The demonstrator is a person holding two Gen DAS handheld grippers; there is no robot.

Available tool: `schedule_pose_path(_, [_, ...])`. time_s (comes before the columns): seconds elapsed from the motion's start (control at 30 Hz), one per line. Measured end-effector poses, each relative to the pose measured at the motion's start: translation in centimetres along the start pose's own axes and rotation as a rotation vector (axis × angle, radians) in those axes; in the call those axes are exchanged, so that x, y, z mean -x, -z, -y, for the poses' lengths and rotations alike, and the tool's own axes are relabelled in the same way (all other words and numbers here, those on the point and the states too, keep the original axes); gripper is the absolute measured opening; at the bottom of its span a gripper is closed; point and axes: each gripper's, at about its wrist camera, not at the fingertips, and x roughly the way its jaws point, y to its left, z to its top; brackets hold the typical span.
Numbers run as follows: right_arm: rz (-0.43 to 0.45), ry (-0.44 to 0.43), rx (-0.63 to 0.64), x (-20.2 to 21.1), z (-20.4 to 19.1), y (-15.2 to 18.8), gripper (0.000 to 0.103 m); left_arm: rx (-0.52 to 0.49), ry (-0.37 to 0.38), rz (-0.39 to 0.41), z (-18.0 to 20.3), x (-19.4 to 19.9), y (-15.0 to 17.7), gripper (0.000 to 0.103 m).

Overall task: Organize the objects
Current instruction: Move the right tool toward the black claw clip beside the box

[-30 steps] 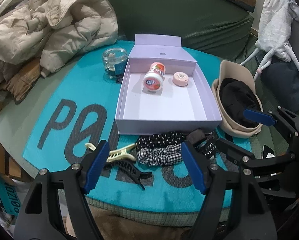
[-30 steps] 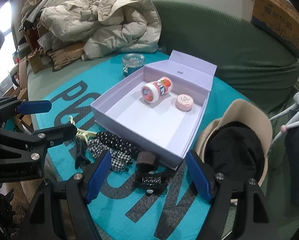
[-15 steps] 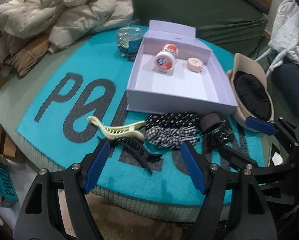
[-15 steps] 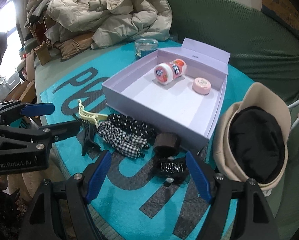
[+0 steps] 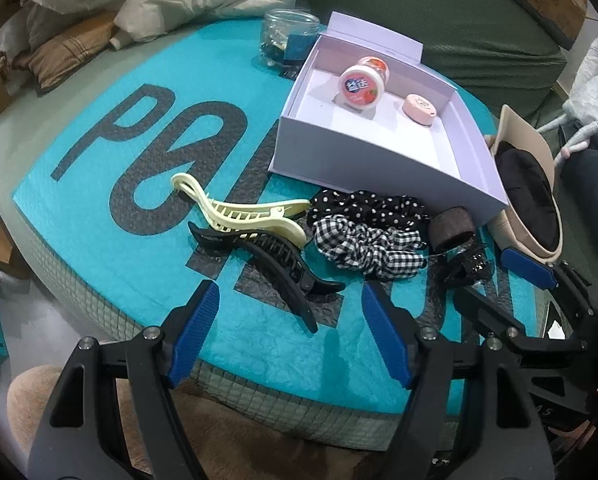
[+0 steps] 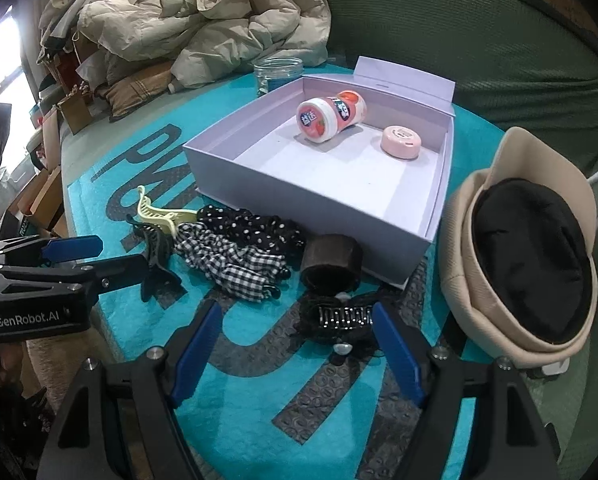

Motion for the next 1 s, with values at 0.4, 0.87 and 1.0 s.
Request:
schedule_pose_path(0.4, [-0.007,0.043,-0.04,-1.6,2.1,0.8,0.086,0.021,-0.04,-0.049,0.3,-3.0,-0.4,0.073])
schedule_pose_path(0.87, [-0.043,0.058,-0.093,-4.3,3.4,0.7,0.087,0.073,-0.079,-0.026,-0.8,-3.9,-0.8,0.073])
schedule_pose_path(1.0, [-0.052,0.063,-0.097,-4.8,3.4,0.9,0.087,0.073,-0.078,-0.012,-0.9,-3.8,-0.7,0.072])
